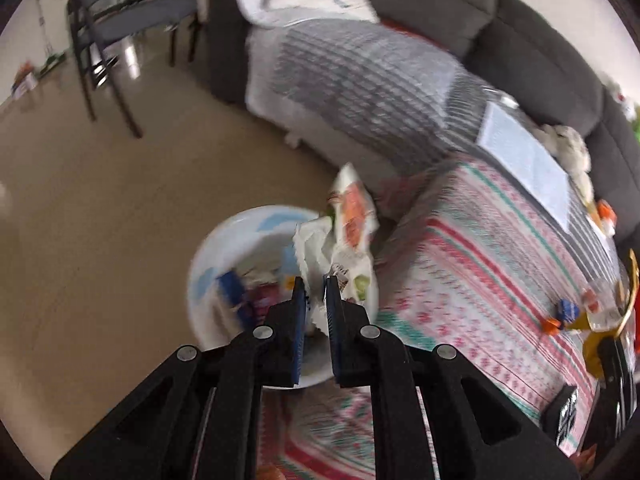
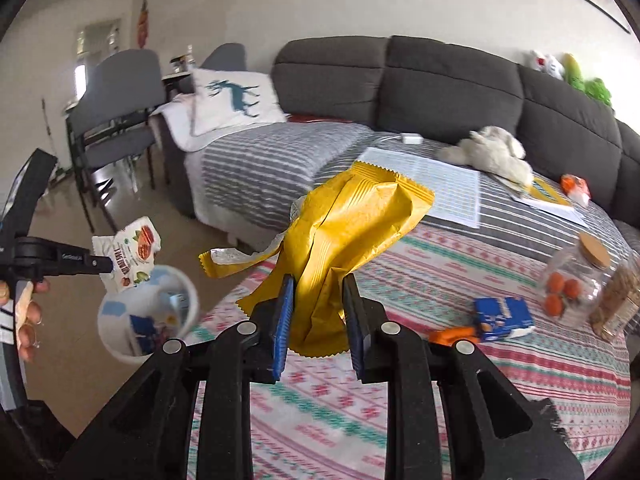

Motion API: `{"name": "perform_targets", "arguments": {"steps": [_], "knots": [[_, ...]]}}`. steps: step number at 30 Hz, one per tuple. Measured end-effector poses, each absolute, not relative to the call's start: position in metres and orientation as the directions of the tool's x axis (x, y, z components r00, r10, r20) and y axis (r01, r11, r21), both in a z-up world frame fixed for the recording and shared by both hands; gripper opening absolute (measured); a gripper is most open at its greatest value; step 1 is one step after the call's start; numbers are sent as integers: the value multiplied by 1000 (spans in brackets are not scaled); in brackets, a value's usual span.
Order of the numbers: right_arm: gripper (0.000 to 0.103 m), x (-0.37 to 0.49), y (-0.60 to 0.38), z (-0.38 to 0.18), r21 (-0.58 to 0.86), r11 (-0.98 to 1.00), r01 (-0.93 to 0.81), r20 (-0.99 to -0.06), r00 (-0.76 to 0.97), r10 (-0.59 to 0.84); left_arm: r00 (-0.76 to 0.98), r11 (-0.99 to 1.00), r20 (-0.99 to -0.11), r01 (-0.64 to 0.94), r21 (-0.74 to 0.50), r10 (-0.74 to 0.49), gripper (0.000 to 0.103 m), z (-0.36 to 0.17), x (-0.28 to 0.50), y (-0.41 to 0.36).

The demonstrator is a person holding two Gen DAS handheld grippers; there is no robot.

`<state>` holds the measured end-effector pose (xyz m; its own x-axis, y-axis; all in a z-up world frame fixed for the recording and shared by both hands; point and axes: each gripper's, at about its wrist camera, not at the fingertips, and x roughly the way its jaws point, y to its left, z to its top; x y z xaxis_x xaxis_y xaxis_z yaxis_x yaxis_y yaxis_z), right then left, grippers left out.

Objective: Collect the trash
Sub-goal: 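Carry the white snack bag and yellow wrapper to the white bin, then open both tools over the bin to drop the bag and wrapper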

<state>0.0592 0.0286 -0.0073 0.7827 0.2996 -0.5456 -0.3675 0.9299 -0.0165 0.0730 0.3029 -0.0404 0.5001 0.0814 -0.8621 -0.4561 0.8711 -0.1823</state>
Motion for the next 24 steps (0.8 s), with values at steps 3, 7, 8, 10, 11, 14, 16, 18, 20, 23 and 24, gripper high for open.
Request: {"name": "perform_targets", "arguments": {"steps": [3, 7, 8, 10, 11, 14, 16, 18, 20, 23, 24], "knots": [[23, 58, 52, -12, -21, 914, -406, -553, 767, 327, 480, 848, -874, -492, -200, 72, 21, -47, 70, 324], [23, 63, 86, -22, 68, 895, -441, -571, 718, 397, 493, 794, -869, -543, -273, 38, 33, -46, 59, 350], [23, 65, 95, -24, 87, 889, -450, -578, 704, 413, 507, 787, -861, -548, -284, 42, 33, -43, 56, 353], [23, 67, 113, -29, 93, 879, -468, -586, 687, 429, 549, 767, -831, -568, -299, 83, 39, -29, 45, 362], [23, 68, 123, -31, 91, 874, -478, -589, 681, 434, 569, 757, -814, -582, -298, 117, 42, -21, 39, 366], [24, 69, 155, -36, 94, 856, -508, -595, 661, 457, 600, 733, -778, -612, -297, 185, 47, -6, 27, 378], [25, 70, 174, -41, 95, 844, -528, -603, 644, 471, 610, 705, -763, -637, -310, 216, 47, 0, 20, 390], [30, 72, 191, -47, 105, 831, -546, -617, 620, 485, 614, 685, -754, -654, -320, 234, 47, 4, 14, 398], [38, 72, 201, -52, 108, 828, -549, -625, 610, 486, 616, 669, -742, -671, -320, 263, 47, 8, 9, 407], [67, 76, 216, -60, 116, 830, -545, -643, 596, 481, 624, 663, -735, -672, -330, 266, 49, 12, 4, 415], [68, 76, 219, -61, 113, 837, -536, -640, 605, 473, 625, 662, -735, -672, -332, 264, 50, 11, 3, 417]]}}
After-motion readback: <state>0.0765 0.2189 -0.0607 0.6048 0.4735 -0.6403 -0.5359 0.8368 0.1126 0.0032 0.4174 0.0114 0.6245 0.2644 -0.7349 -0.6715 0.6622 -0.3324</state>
